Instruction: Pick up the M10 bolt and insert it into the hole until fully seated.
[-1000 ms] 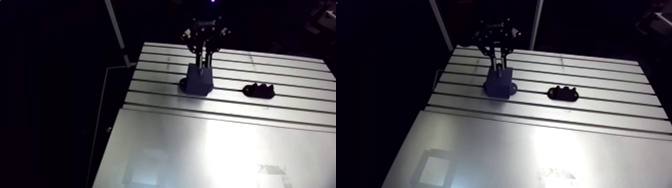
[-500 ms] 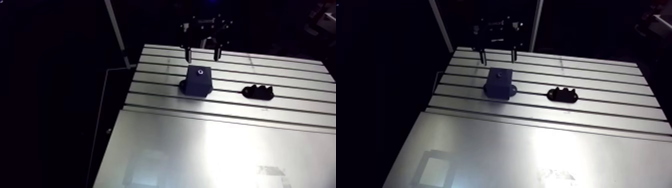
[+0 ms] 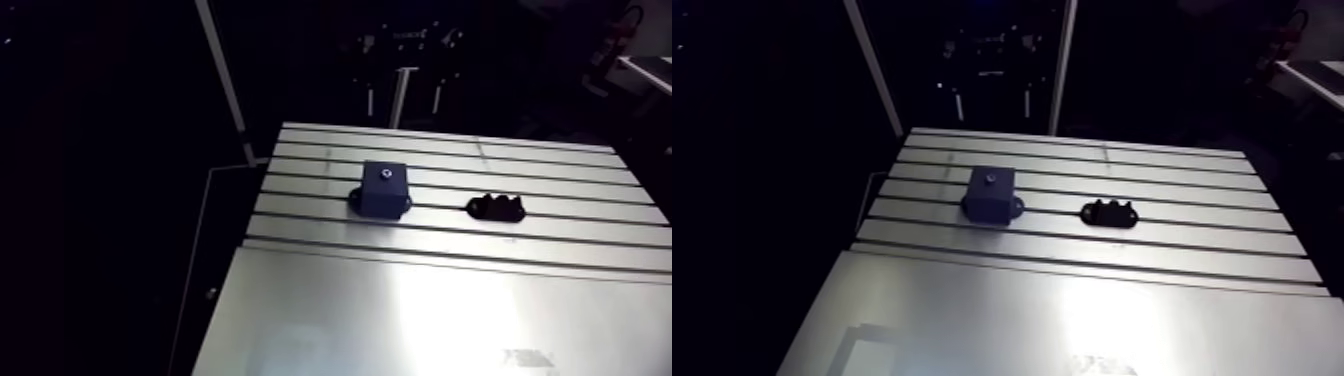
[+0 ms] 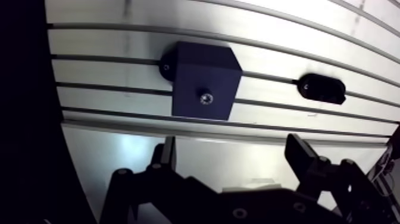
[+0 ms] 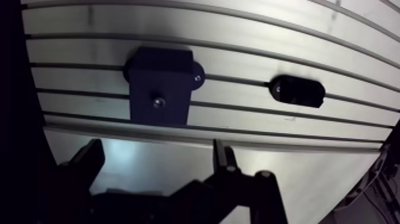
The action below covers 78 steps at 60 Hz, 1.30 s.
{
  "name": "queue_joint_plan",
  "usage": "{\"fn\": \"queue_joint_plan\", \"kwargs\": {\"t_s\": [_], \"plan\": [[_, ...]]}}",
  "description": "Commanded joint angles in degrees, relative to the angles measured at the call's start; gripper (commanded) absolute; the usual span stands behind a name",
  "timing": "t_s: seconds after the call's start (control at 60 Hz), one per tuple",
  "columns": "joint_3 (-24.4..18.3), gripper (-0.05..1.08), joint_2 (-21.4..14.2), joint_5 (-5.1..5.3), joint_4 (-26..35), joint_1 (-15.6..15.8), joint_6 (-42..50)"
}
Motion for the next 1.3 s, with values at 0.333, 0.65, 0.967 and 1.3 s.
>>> {"fn": "queue_joint_plan", "kwargs": {"t_s": [0.333, 0.65, 0.967, 1.3], "plan": [[0.56, 0.01, -17.15, 0.00, 5.47, -4.21, 0.62], [-0.06, 0.01, -18.20, 0.08, 7.68, -5.35, 0.09], [-2.72, 0.01, -17.33, 0.71, 8.51, -5.56, 0.01], [-2.77, 0.01, -17.05, 0.97, 9.01, -5.47, -0.01]]}}
